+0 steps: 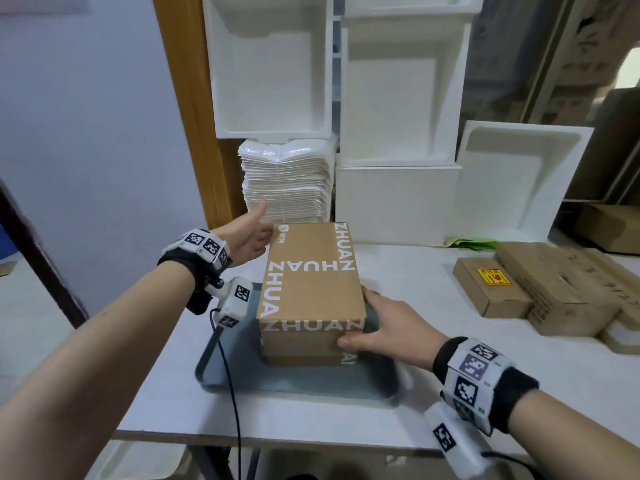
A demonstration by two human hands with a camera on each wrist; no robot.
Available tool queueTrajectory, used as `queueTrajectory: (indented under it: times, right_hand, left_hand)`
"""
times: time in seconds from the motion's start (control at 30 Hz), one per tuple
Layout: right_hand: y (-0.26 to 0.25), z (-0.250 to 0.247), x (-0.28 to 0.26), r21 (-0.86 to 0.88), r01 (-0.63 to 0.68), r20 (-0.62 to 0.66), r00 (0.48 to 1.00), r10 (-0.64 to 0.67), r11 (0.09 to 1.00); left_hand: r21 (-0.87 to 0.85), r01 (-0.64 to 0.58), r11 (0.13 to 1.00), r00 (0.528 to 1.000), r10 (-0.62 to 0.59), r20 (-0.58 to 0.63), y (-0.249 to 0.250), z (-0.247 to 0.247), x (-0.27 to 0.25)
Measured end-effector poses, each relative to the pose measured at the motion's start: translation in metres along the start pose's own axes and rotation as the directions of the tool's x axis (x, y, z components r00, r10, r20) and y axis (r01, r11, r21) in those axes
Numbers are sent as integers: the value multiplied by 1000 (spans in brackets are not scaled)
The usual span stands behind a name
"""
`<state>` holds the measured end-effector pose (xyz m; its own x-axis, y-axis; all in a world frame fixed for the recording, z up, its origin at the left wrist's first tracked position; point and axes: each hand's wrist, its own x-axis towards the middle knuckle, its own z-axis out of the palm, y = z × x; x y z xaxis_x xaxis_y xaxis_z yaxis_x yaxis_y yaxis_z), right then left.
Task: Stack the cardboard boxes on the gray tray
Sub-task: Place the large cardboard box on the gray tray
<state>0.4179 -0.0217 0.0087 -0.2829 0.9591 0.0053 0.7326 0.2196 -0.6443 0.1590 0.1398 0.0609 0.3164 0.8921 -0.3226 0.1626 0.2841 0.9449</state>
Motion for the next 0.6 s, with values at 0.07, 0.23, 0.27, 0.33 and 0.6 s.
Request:
queueTrajectory:
  times: [0.07,0.23,0.27,0.33,0.6]
  right_hand:
    - [3,0,2,16,-3,-9,1000,3,1000]
    - [14,-5,1,82,16,-64,998,-11,996]
    - [16,-6,1,93,21,-84,996,-13,995]
    - [17,-10,1,112,27,-125,992,-13,993]
    - [8,-20,10,148,62,-228,973,-27,987]
  left_hand:
    - [-32,-7,999,1000,7,-3,-7,3,6]
    - [-133,-53,990,997,46,-54,-11,-2,0]
    - [-143,-61,988,997,53,-56,-11,-5,-5]
    - [-169,-75,983,995,63,-72,-13,-14,-13]
    - [-223,-112,968,982,74,-172,-27,-37,-53]
